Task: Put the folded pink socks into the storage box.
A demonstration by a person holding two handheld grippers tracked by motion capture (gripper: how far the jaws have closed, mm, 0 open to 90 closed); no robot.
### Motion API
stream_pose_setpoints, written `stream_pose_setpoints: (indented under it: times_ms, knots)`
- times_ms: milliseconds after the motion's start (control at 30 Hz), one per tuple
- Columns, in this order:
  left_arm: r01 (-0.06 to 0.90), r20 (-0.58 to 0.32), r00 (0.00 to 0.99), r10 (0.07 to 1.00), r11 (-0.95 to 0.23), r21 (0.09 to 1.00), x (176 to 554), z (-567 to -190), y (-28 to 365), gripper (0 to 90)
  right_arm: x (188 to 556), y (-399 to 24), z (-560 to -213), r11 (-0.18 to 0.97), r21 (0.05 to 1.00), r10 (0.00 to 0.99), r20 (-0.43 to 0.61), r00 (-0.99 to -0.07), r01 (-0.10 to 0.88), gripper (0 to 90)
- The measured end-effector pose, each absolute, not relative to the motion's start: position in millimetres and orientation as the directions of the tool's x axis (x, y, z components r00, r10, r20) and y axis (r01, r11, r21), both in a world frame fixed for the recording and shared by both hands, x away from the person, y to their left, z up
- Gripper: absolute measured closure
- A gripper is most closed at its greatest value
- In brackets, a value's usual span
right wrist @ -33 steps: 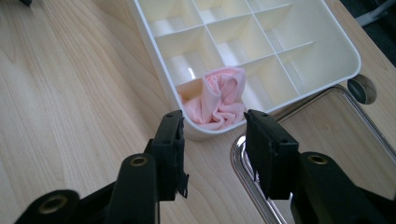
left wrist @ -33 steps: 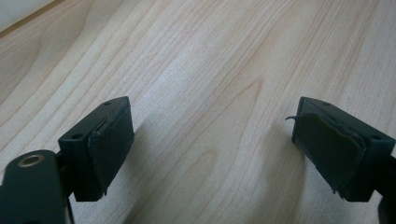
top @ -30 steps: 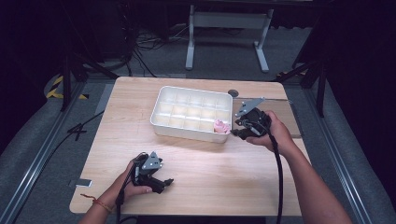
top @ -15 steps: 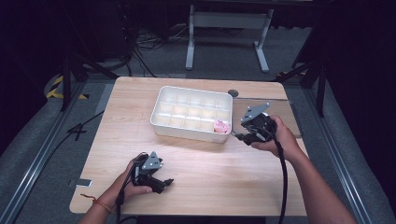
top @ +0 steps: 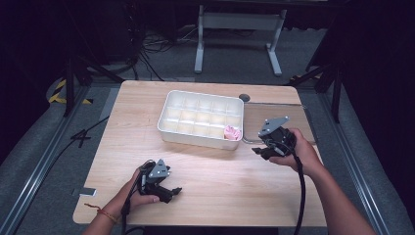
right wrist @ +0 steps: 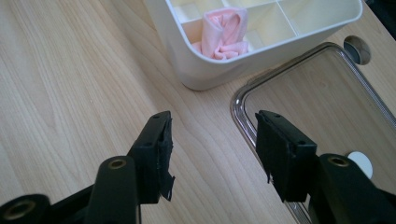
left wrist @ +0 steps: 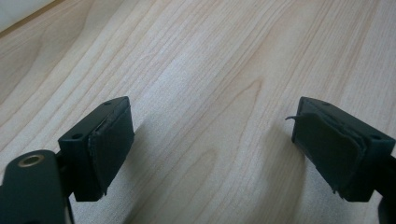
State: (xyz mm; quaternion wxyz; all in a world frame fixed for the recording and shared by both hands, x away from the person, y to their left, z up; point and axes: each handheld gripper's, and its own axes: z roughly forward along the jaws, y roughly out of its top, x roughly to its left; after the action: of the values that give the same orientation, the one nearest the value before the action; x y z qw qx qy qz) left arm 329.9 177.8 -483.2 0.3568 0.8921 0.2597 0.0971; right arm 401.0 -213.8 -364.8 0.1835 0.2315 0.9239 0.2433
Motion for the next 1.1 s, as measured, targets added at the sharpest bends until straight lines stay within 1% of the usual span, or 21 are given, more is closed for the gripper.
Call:
stream_pose_setpoints:
  times_ms: [667,700,767,967,1100]
  knots:
    - [0.394,-0.012,0.846,0.533,-0.61,0.687,330,-483,178,13.0,385,-229,-388,0.789,0.5,0.518,-0.228,-0.824,0.357,41.8]
    - [0.394,-0.012,0.846,0.533,-0.61,0.687,330,-483,178,13.0,382,-230,-391,0.791,0.495,0.52,-0.231,-0.822,0.361,39.4]
    - [0.394,-0.012,0.846,0.533,-0.61,0.687,330,-483,178,13.0,381,-231,-393,0.79,0.496,0.522,-0.234,-0.82,0.361,38.8]
    - [0.394,-0.012,0.846,0.533,-0.61,0.687,330,-483,178,13.0,375,-238,-401,0.776,0.503,0.544,-0.231,-0.807,0.379,32.5]
    - [0.394,-0.012,0.846,0.533,-0.61,0.687,330,-483,178,13.0,370,-244,-408,0.766,0.514,0.555,-0.226,-0.801,0.386,31.7]
